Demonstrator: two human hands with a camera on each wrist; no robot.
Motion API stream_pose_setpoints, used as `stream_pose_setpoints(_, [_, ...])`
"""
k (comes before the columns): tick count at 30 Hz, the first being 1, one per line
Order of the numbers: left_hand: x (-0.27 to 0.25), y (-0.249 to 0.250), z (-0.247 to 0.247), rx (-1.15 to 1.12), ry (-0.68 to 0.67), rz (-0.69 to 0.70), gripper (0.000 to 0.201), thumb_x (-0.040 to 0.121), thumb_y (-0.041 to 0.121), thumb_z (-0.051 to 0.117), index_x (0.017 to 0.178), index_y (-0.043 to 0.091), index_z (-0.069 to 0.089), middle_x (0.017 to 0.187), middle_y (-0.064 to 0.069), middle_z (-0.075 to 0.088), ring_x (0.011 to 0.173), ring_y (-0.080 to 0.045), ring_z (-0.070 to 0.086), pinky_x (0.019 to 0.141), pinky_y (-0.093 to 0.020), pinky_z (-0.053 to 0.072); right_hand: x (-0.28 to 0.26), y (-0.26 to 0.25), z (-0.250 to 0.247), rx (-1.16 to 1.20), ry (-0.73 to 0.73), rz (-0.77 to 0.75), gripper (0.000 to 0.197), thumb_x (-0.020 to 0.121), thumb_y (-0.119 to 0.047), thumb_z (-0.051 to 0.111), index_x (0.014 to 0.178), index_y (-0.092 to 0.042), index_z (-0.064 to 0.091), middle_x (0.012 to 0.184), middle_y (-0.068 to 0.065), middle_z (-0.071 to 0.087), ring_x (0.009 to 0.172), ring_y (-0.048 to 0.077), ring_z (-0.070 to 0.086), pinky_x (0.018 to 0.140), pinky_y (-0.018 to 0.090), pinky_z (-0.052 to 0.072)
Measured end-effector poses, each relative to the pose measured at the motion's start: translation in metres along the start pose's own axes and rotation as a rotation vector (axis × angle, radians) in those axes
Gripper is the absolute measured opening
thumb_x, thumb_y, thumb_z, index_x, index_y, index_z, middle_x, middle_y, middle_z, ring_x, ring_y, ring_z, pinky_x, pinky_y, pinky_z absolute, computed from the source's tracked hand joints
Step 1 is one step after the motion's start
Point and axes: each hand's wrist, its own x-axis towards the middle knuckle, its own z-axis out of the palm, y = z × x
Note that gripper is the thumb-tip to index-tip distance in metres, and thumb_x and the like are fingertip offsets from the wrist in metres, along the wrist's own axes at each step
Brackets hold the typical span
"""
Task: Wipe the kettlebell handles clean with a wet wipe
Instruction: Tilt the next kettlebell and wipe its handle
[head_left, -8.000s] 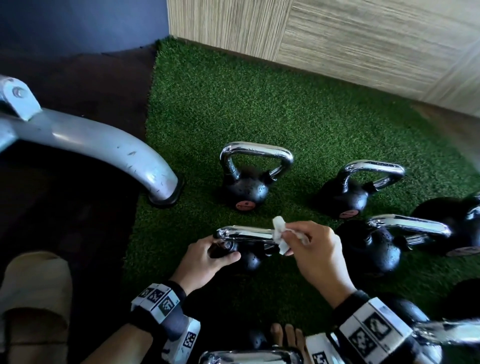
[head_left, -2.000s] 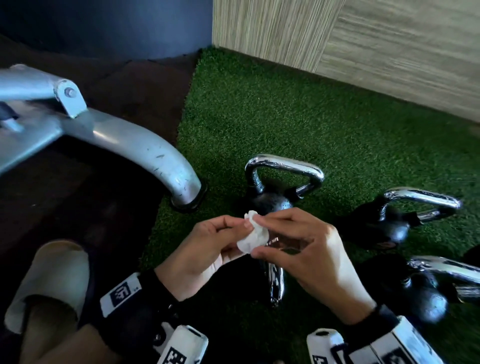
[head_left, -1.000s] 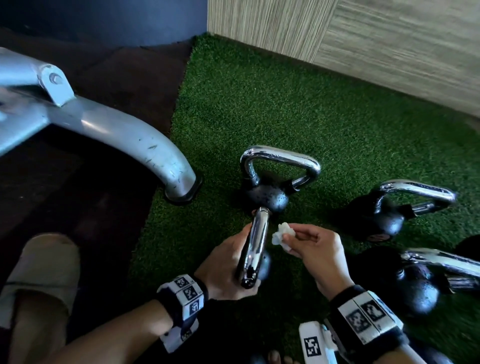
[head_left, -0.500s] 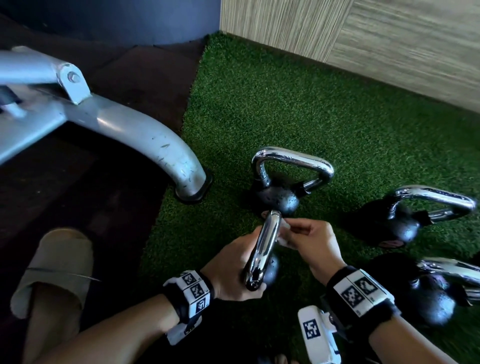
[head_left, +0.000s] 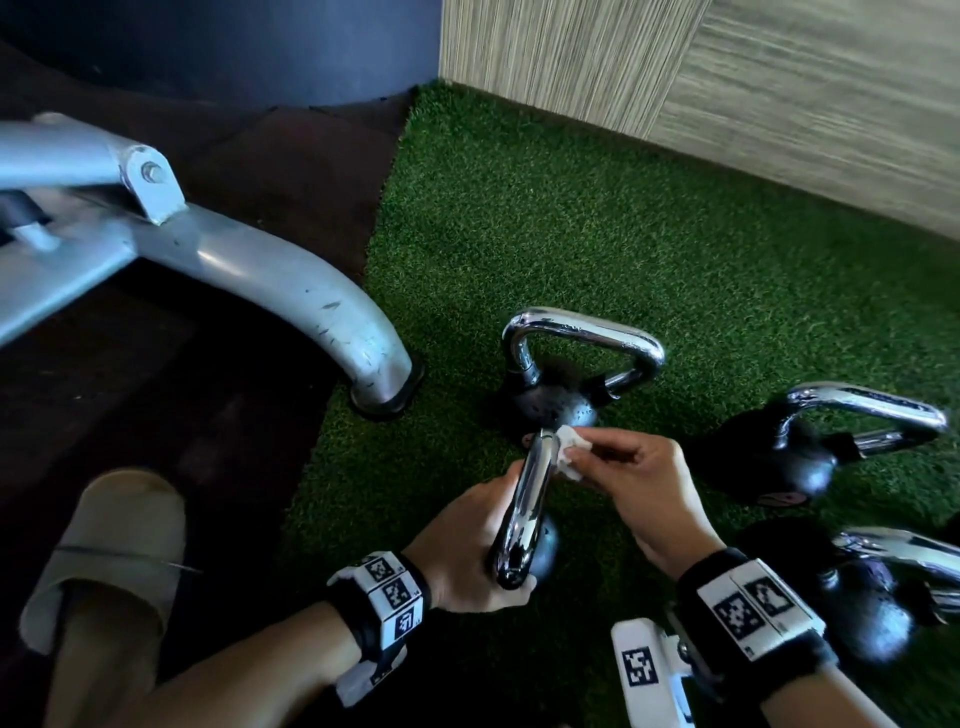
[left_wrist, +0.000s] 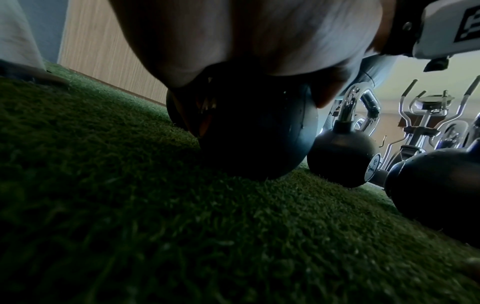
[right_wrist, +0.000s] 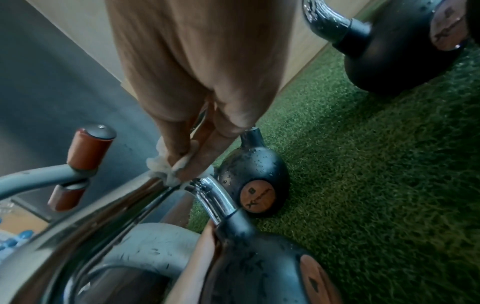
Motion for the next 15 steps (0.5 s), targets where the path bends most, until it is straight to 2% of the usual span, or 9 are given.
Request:
stream_pose_setpoints(2, [0.0,-0.002,0.0,0.014,0.013,-0.02,0.09,0.069,0.024,0.082,0.147,0.013,0.04,0.117,0.012,0.058,0.107,-0.01,0.059,0.097,-0.03,0.049,0.0,-0.008,0.002,-0.033,-0.032,-0.016,0.028,0.079,0.007,0.079,0.093,-0.017,0.079,0.084,-0.002,0.08,0.077,0.009,0.075,0.069,0.017,0.059])
stream_pose_setpoints(5, [0.004,-0.003,-0.001,0.0,-0.004,-0.078,0.082,0.07,0.028,0.081,0.141,0.02,0.043,0.112,0.009,0.059,0.103,-0.013,0.06,0.092,-0.038,0.052,0.006,-0.022,0.004,-0.098,-0.042,-0.037,0.026,0.079,0.009,0.077,0.097,-0.01,0.078,0.075,-0.012,0.078,0.069,-0.001,0.072,0.063,0.01,0.055])
stream_pose_setpoints(8, [0.006,-0.003,-0.001,-0.007,-0.004,-0.115,0.077,0.071,0.031,0.08,0.139,0.024,0.044,0.115,0.009,0.06,0.106,-0.012,0.06,0.094,-0.04,0.051,0.0,-0.024,0.004,-0.166,-0.044,-0.082,0.025,0.075,-0.001,0.084,0.087,-0.023,0.083,0.086,-0.004,0.081,0.077,0.008,0.076,0.072,0.02,0.059])
stream_pose_setpoints(10, [0.006,0.0,-0.003,-0.037,0.029,-0.106,0.076,0.073,0.024,0.081,0.139,0.027,0.045,0.121,0.018,0.06,0.11,-0.002,0.059,0.099,-0.032,0.049,-0.012,-0.025,0.007,-0.263,-0.055,-0.119,0.02,0.073,-0.011,0.089,0.088,-0.023,0.084,0.088,-0.007,0.081,0.083,0.011,0.077,0.081,0.027,0.059])
stream_pose_setpoints(12, [0.007,0.001,-0.005,-0.067,0.043,-0.079,0.077,0.075,0.012,0.081,0.14,0.028,0.045,0.125,0.041,0.052,0.114,0.019,0.051,0.102,-0.015,0.043,-0.023,-0.029,0.011,-0.318,-0.092,-0.151,0.02,0.072,-0.013,0.09,0.087,-0.024,0.084,0.086,-0.011,0.08,0.083,0.008,0.076,0.083,0.025,0.058])
stream_pose_setpoints(13, [0.008,0.001,-0.005,-0.066,0.039,-0.077,0.076,0.076,0.011,0.08,0.142,0.025,0.045,0.125,0.049,0.047,0.114,0.023,0.048,0.102,-0.01,0.041,-0.023,-0.033,0.013,-0.338,-0.109,-0.157,0.019,0.073,-0.013,0.09,0.086,-0.026,0.084,0.085,-0.012,0.08,0.082,0.007,0.076,0.083,0.026,0.059])
stream_pose_setpoints(14, [0.009,0.0,-0.004,-0.061,0.027,-0.086,0.075,0.077,0.016,0.08,0.143,0.021,0.045,0.126,0.047,0.047,0.115,0.02,0.05,0.103,-0.01,0.04,-0.021,-0.036,0.015,-0.349,-0.118,-0.154,0.019,0.073,-0.012,0.089,0.085,-0.026,0.084,0.084,-0.011,0.08,0.082,0.01,0.077,0.083,0.03,0.061])
stream_pose_setpoints(15, [0.01,-0.001,-0.004,-0.033,0.015,-0.101,0.076,0.077,0.026,0.079,0.144,0.021,0.043,0.129,0.036,0.051,0.117,0.011,0.053,0.105,-0.015,0.041,-0.017,-0.036,0.015,-0.329,-0.122,-0.139,0.019,0.074,-0.01,0.088,0.085,-0.024,0.083,0.083,-0.007,0.08,0.082,0.015,0.078,0.083,0.036,0.062])
